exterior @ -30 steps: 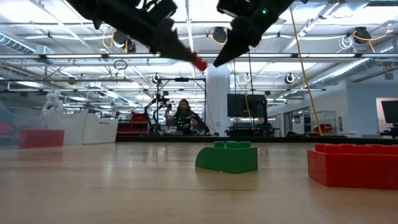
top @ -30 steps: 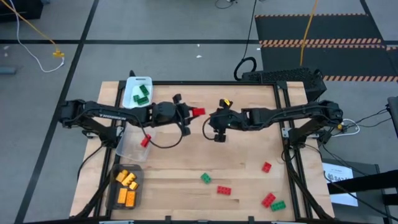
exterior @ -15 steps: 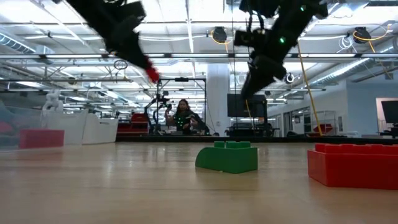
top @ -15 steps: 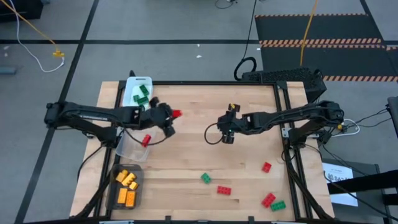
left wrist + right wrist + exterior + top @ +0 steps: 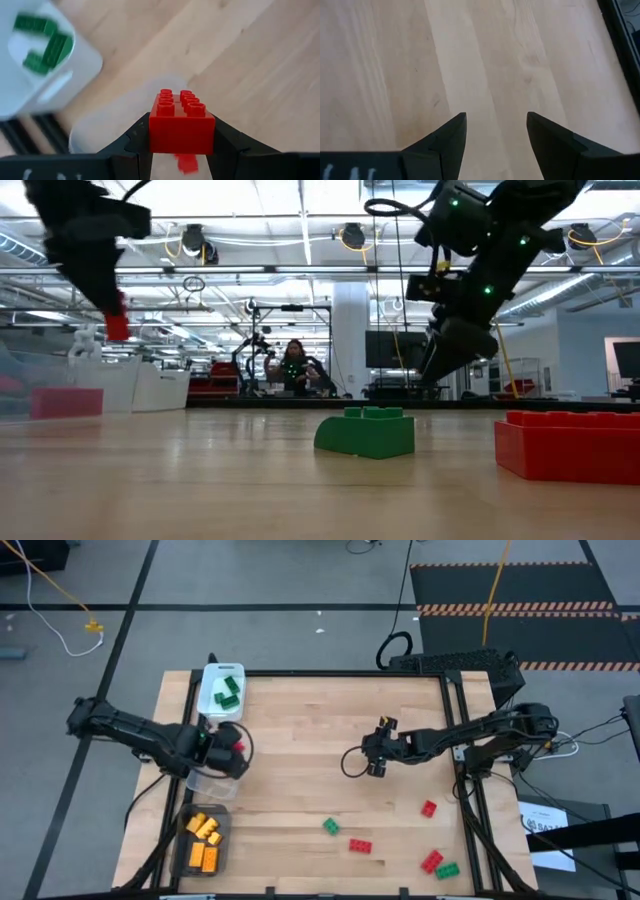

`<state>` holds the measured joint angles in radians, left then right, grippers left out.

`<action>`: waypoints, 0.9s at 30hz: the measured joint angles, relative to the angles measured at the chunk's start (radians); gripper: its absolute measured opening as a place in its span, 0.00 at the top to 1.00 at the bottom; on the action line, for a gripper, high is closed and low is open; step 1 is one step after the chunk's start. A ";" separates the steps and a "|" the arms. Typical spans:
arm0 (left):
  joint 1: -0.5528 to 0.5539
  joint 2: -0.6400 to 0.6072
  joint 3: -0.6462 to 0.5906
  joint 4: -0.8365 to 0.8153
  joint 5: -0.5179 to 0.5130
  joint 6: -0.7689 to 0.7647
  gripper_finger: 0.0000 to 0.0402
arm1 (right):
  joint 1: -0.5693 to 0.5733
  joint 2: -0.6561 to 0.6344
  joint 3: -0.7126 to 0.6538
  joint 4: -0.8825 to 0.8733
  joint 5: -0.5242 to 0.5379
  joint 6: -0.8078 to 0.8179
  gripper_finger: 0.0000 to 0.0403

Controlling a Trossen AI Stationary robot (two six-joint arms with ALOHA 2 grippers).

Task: Sort & place blocks by color
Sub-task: Put the red game piece into the transparent bin, then put the top red game piece into the transparent bin

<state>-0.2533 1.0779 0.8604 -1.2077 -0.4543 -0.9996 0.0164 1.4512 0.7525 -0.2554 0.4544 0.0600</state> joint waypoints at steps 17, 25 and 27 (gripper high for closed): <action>-0.077 0.029 0.000 -0.136 0.085 -0.237 0.12 | 0.132 -0.403 -0.028 -0.002 -0.011 0.059 0.53; -0.058 0.029 0.011 -0.075 0.018 -0.184 0.16 | 0.217 -0.413 -0.027 -0.061 -0.186 0.110 0.53; -0.047 0.029 0.027 -0.014 0.004 -0.128 0.18 | 0.240 -0.378 -0.027 -0.122 -0.198 0.158 0.53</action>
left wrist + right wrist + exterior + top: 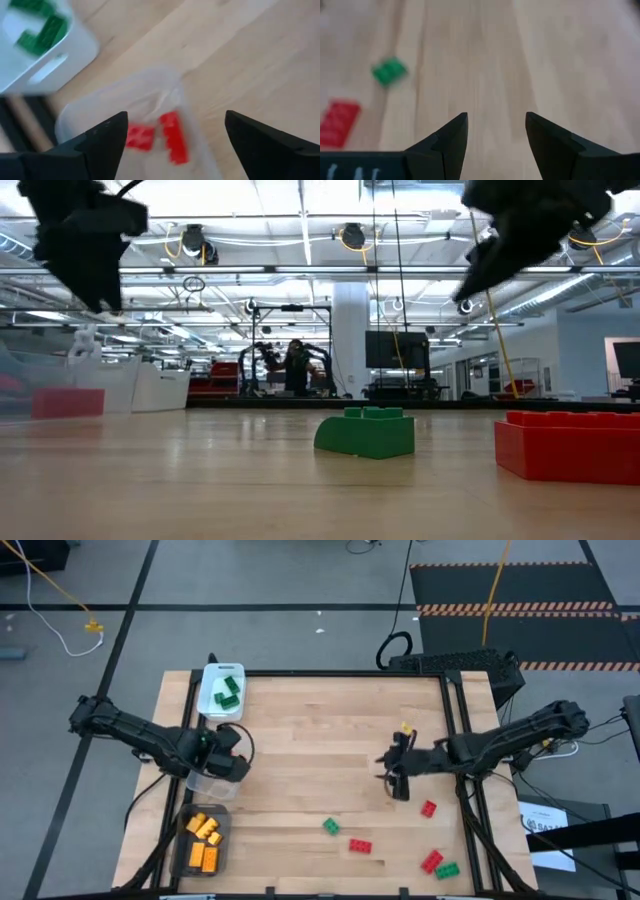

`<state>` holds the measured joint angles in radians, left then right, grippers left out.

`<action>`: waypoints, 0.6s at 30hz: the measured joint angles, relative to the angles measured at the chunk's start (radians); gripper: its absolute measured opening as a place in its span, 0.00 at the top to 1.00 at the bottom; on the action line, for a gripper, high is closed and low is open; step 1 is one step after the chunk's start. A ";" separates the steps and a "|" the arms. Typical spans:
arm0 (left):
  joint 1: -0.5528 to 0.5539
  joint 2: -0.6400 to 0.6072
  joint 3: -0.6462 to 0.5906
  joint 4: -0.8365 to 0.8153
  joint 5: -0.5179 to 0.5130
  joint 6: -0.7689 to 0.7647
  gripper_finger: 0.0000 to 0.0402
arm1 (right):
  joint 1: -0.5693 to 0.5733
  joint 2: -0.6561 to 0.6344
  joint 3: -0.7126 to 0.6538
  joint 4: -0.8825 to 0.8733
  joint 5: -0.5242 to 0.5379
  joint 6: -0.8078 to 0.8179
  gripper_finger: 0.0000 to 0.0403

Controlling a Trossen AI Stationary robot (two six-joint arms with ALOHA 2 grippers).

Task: Sort & place blocks by color
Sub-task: Put the top red game piece into the transparent bin

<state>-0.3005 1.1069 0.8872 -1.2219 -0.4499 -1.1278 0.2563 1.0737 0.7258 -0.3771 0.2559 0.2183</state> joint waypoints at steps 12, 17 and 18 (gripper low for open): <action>0.015 0.000 0.057 0.732 -0.053 0.697 0.28 | 0.124 0.091 -0.001 -0.262 -0.186 0.341 0.53; 0.035 0.000 0.057 0.952 -0.052 0.902 0.28 | 0.218 0.085 0.000 -0.276 -0.326 0.316 0.53; 0.043 0.000 0.057 0.971 -0.053 0.918 0.27 | 0.238 0.085 0.000 -0.288 -0.356 0.313 0.53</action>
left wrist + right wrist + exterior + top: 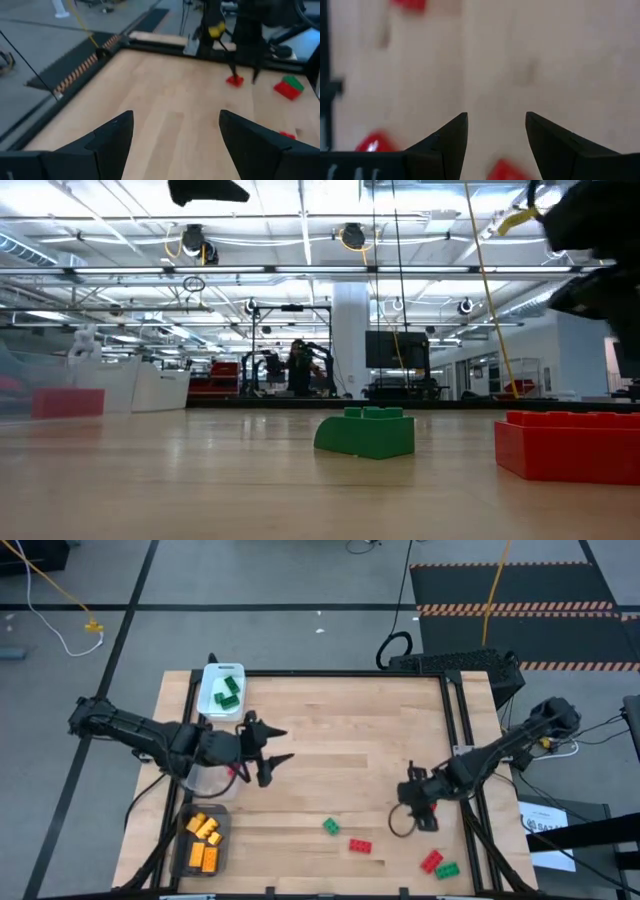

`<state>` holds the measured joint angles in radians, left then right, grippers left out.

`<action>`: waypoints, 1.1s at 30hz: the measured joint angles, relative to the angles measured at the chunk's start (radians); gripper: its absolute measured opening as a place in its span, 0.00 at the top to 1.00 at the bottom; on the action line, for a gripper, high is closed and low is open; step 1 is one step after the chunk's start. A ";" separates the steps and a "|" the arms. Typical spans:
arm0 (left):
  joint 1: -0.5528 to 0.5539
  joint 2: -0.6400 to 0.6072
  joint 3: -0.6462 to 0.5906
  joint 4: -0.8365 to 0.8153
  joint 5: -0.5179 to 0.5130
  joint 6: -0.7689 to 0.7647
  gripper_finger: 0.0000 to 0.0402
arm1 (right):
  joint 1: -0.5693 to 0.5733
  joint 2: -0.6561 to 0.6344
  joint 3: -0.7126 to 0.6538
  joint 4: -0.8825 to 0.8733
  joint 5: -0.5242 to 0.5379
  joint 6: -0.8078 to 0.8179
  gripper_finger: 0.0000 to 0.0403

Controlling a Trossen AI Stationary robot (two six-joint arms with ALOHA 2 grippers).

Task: Sort & place blocks by color
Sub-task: Put the top red game piece into the transparent bin

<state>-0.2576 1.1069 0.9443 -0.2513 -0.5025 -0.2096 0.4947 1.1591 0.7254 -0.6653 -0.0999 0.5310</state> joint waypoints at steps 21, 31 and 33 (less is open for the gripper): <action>0.101 0.161 0.000 0.097 0.006 0.069 0.27 | 0.169 0.164 0.001 -0.253 0.001 -0.232 0.53; 0.100 0.159 0.000 0.098 0.008 0.065 0.27 | 0.172 0.202 0.003 -0.231 0.040 -0.278 0.53; 0.100 0.159 0.000 0.099 0.008 0.057 0.27 | 0.172 0.202 0.003 -0.222 0.073 -0.256 0.54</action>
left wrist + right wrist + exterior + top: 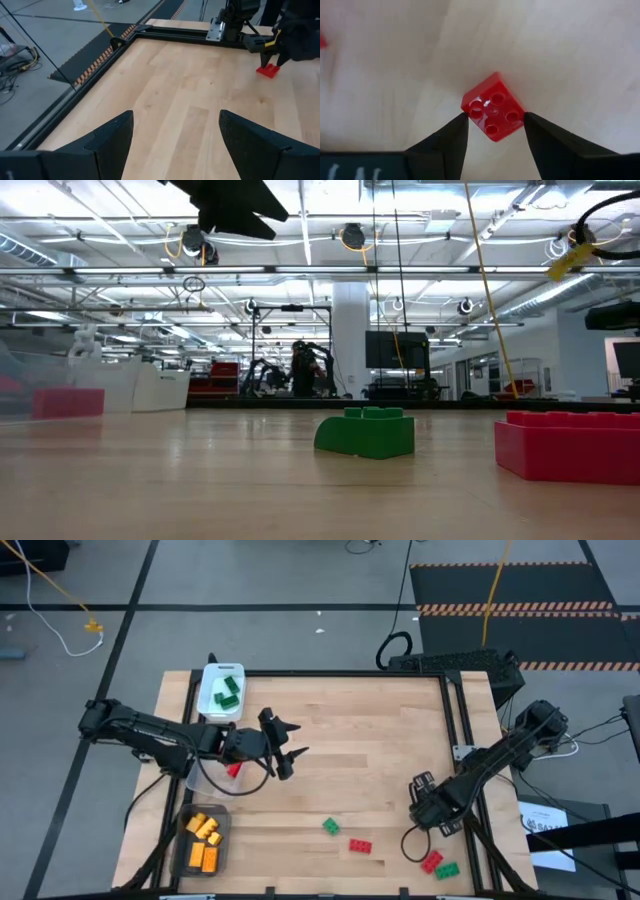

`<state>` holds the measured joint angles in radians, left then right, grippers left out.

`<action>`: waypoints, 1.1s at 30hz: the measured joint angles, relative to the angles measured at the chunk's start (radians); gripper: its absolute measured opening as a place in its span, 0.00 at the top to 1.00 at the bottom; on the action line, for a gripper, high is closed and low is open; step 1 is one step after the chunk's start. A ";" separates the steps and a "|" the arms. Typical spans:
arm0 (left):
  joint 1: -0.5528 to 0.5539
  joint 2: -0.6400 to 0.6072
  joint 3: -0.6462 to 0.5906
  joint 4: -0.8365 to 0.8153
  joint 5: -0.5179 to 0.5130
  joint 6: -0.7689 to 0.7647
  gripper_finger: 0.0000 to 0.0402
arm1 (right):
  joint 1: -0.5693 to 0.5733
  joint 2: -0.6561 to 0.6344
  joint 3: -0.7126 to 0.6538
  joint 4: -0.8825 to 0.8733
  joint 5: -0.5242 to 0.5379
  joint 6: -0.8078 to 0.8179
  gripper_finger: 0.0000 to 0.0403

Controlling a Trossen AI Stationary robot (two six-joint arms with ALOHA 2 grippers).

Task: Sort & place blocks by color
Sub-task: Put the top red game piece into the transparent bin

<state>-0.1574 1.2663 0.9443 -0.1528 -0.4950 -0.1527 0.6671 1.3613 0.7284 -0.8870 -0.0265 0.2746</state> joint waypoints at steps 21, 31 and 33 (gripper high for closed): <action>0.000 0.000 0.000 0.008 0.000 -0.013 0.27 | -0.100 0.033 -0.004 0.400 0.221 0.073 0.95; -0.002 0.000 0.000 0.008 0.000 -0.013 0.27 | -0.158 0.033 -0.004 0.502 0.230 -0.083 0.96; -0.002 0.000 0.000 0.008 0.000 -0.013 0.27 | -0.157 0.033 -0.004 0.500 0.191 -0.122 0.92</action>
<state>-0.1593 1.2659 0.9443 -0.1452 -0.4950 -0.1654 0.5097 1.3941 0.7242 -0.3872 0.1648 0.1531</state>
